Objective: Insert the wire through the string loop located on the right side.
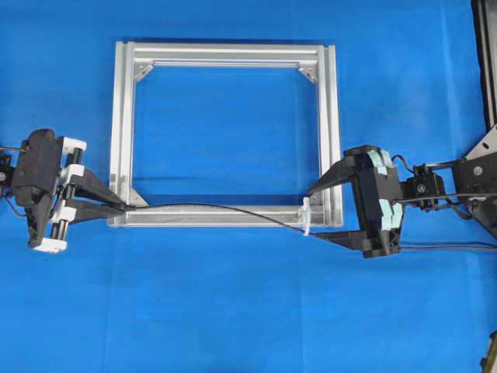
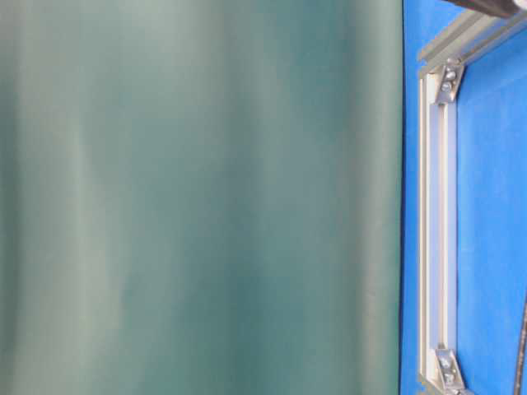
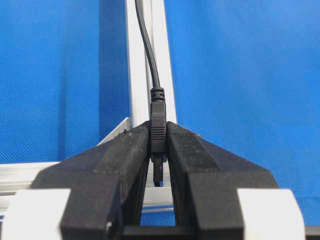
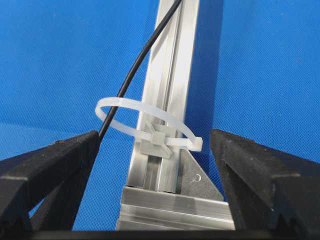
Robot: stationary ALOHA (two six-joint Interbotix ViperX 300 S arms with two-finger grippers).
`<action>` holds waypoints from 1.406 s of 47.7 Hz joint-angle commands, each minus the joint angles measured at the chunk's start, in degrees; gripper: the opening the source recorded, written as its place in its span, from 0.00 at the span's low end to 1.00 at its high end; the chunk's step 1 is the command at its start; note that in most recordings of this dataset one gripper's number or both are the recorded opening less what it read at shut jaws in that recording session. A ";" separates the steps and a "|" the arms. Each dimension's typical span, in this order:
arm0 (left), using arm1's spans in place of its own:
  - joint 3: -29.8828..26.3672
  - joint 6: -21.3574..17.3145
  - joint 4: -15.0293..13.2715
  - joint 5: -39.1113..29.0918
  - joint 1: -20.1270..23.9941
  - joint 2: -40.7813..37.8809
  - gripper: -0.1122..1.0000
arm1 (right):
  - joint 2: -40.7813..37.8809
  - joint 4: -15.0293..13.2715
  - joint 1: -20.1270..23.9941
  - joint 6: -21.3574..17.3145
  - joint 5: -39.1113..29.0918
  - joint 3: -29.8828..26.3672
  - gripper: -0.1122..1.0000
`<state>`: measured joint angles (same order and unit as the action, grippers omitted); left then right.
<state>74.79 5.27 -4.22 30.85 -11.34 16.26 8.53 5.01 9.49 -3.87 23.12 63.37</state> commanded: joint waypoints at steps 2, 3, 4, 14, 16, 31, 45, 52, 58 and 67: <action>-0.53 0.00 0.18 -0.70 -0.26 0.26 0.17 | 1.05 0.09 -0.09 -0.09 0.09 -0.97 0.92; -0.53 0.00 0.18 -0.97 -0.26 0.35 0.17 | 1.05 0.09 -0.09 -0.09 0.09 -0.97 0.92; -0.53 0.00 0.18 -1.23 -0.26 0.35 0.17 | 1.05 0.18 -0.09 -0.09 -0.09 -0.97 0.92; -0.70 0.18 0.18 -1.49 -0.26 0.70 0.19 | 1.32 0.09 -0.09 -0.09 -0.53 -0.97 0.92; -0.70 0.26 0.18 -1.49 -0.26 0.70 0.25 | 1.32 0.09 -0.09 -0.09 -0.53 -0.97 0.92; -0.70 0.18 0.09 -4.31 0.35 0.70 0.88 | 1.76 0.09 -0.09 -0.09 -1.05 -1.05 0.92; -1.85 0.26 0.09 -5.89 1.05 2.72 0.85 | 3.25 0.09 -0.09 0.00 -3.96 -2.46 0.92; -3.43 0.00 0.18 -10.02 1.93 7.29 0.85 | 7.47 -0.09 -0.09 0.18 -10.11 -4.04 0.92; -4.13 0.00 0.09 -13.71 3.43 12.48 0.85 | 11.69 -0.18 -0.09 0.26 -13.71 -4.66 0.92; -4.13 -1.14 0.09 -16.96 4.57 18.63 0.85 | 16.17 -0.18 -0.44 0.26 -15.12 -4.04 0.92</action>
<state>71.63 4.48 -4.22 14.59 -7.21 32.78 22.76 4.92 9.40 -3.69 7.91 59.85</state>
